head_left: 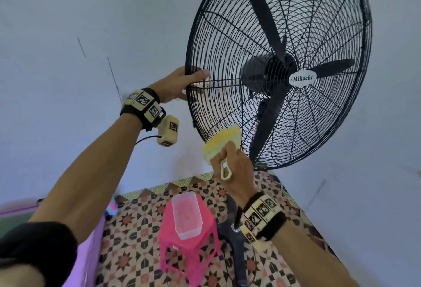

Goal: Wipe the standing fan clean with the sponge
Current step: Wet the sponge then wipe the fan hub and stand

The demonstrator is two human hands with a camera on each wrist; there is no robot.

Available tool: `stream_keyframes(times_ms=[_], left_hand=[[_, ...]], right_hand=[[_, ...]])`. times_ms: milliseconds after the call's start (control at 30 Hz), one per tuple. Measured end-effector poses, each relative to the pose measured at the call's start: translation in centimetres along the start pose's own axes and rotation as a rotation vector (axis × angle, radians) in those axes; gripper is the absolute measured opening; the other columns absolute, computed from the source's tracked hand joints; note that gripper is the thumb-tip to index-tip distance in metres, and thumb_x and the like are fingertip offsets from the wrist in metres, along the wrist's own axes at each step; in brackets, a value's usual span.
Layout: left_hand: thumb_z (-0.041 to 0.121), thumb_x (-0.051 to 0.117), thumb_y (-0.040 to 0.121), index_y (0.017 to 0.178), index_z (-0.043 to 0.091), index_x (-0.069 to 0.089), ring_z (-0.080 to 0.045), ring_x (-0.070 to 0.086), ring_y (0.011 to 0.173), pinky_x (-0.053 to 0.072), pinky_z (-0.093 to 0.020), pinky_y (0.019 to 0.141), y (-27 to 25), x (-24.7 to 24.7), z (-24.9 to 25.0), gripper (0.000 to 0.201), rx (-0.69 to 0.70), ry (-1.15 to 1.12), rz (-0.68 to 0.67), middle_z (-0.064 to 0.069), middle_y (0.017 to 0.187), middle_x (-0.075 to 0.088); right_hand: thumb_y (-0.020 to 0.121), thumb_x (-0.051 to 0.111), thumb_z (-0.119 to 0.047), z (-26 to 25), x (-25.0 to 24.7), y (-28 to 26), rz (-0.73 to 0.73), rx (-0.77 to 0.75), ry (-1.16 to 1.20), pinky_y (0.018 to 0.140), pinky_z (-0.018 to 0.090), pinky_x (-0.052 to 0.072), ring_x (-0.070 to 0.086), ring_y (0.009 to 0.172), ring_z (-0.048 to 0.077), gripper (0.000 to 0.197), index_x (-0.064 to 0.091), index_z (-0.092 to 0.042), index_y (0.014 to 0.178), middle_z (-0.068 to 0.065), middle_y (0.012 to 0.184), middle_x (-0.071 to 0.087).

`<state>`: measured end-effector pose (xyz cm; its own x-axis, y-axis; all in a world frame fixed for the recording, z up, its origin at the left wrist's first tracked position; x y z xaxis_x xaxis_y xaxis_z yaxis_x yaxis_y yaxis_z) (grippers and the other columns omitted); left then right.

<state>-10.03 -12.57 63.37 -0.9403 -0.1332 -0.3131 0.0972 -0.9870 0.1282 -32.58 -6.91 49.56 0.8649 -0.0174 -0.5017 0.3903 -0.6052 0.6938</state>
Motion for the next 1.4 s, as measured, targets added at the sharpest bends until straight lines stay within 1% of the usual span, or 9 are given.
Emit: stream_keyframes(times_ms=[133, 267, 500, 567, 733, 1000, 1100, 1200, 1400], left_hand=[[0.064, 0.073, 0.085, 0.124, 0.022, 0.063, -0.027, 0.07, 0.116, 0.056, -0.058, 0.098, 0.2, 0.1, -0.1, 0.058, 0.006, -0.012, 0.023, 0.001, 0.128, 0.064], [0.064, 0.068, 0.09, 0.117, 0.028, 0.068, -0.02, 0.067, 0.113, 0.054, -0.052, 0.096, 0.1, 0.1, 0.0, 0.045, -0.002, 0.032, 0.033, 0.009, 0.115, 0.071], [0.06, 0.068, 0.088, 0.128, 0.024, 0.062, -0.026, 0.068, 0.119, 0.059, -0.054, 0.095, -0.1, -0.3, -1.1, 0.054, -0.007, -0.048, 0.036, 0.002, 0.135, 0.063], [0.062, 0.068, 0.088, 0.127, 0.021, 0.062, -0.026, 0.068, 0.119, 0.06, -0.05, 0.091, 0.1, -0.1, -1.1, 0.056, 0.001, -0.051, 0.033, 0.003, 0.128, 0.065], [0.073, 0.071, 0.081, 0.118, 0.019, 0.067, -0.017, 0.07, 0.101, 0.054, -0.045, 0.089, 0.5, -0.2, -1.1, 0.065, 0.03, -0.017, 0.031, 0.005, 0.106, 0.071], [0.062, 0.07, 0.088, 0.133, 0.017, 0.057, -0.028, 0.068, 0.119, 0.059, -0.054, 0.094, 0.8, -0.7, -2.5, 0.065, 0.065, -0.085, 0.134, -0.007, 0.135, 0.065], [0.07, 0.073, 0.081, 0.132, 0.017, 0.055, -0.028, 0.068, 0.119, 0.06, -0.042, 0.085, 0.9, -0.3, -2.9, 0.076, 0.121, -0.127, 0.26, -0.006, 0.133, 0.066], [0.076, 0.078, 0.072, 0.129, 0.016, 0.059, -0.031, 0.067, 0.12, 0.057, -0.045, 0.094, 1.2, 0.2, -3.1, 0.085, 0.184, -0.183, 0.343, -0.011, 0.131, 0.067], [0.068, 0.074, 0.078, 0.12, 0.025, 0.061, -0.028, 0.066, 0.119, 0.055, -0.047, 0.097, 1.2, 0.0, -3.8, 0.062, 0.157, -0.245, 0.388, 0.0, 0.121, 0.07]], right_hand=[[0.095, 0.054, -0.027, -3.1, -1.2, 4.6, 0.11, -0.038, 0.104, 0.048, 0.012, 0.028, 0.04, 0.053, 0.007, 0.016, 0.044, -0.017, 0.087, -0.007, 0.067, 0.048], [0.097, 0.057, -0.015, -5.4, -1.3, 9.0, 0.212, -0.087, 0.104, 0.047, 0.025, 0.03, 0.041, 0.058, 0.019, 0.017, 0.044, -0.01, 0.088, 0.0, 0.069, 0.045], [0.089, 0.058, -0.026, -1.1, 0.1, 1.7, 0.018, 0.056, -0.01, 0.045, 0.02, 0.026, 0.036, 0.05, 0.007, 0.02, 0.038, -0.024, 0.084, -0.009, 0.062, 0.043], [0.092, 0.06, -0.022, -2.5, -0.6, 3.9, 0.073, 0.037, 0.024, 0.046, 0.012, 0.025, 0.036, 0.049, -0.001, 0.021, 0.041, -0.022, 0.084, -0.009, 0.061, 0.044], [0.095, 0.061, -0.017, -5.8, -1.9, 10.1, 0.22, -0.044, 0.06, 0.044, 0.018, 0.025, 0.036, 0.047, 0.006, 0.023, 0.041, -0.016, 0.083, -0.003, 0.06, 0.044], [0.093, 0.063, -0.025, 0.2, -0.7, 2.9, -0.119, 0.166, -0.014, 0.042, 0.026, 0.036, 0.041, 0.043, 0.008, 0.025, 0.046, -0.02, 0.075, -0.005, 0.054, 0.05], [0.093, 0.063, -0.019, -2.3, -3.4, 6.1, 0.012, 0.072, 0.145, 0.045, 0.027, 0.038, 0.045, 0.046, 0.009, 0.025, 0.044, -0.017, 0.076, -0.007, 0.055, 0.047], [0.099, 0.06, -0.018, -4.6, -4.8, 10.1, 0.155, -0.038, 0.204, 0.045, 0.025, 0.037, 0.047, 0.048, 0.009, 0.024, 0.044, -0.013, 0.082, -0.009, 0.06, 0.047], [0.092, 0.06, -0.029, 0.5, -1.5, 7.3, -0.023, 0.299, 0.033, 0.047, 0.04, 0.046, 0.046, 0.049, 0.019, 0.028, 0.045, -0.015, 0.072, 0.002, 0.056, 0.052]])
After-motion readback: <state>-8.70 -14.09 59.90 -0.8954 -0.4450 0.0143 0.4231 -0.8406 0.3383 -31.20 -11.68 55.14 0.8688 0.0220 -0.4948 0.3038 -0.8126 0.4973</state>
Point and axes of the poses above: each hand's wrist, its own y-axis towards the middle knuckle, its own x-axis out of the palm, z = x × y, the point moved 6 cm from there along y, towards the middle knuckle
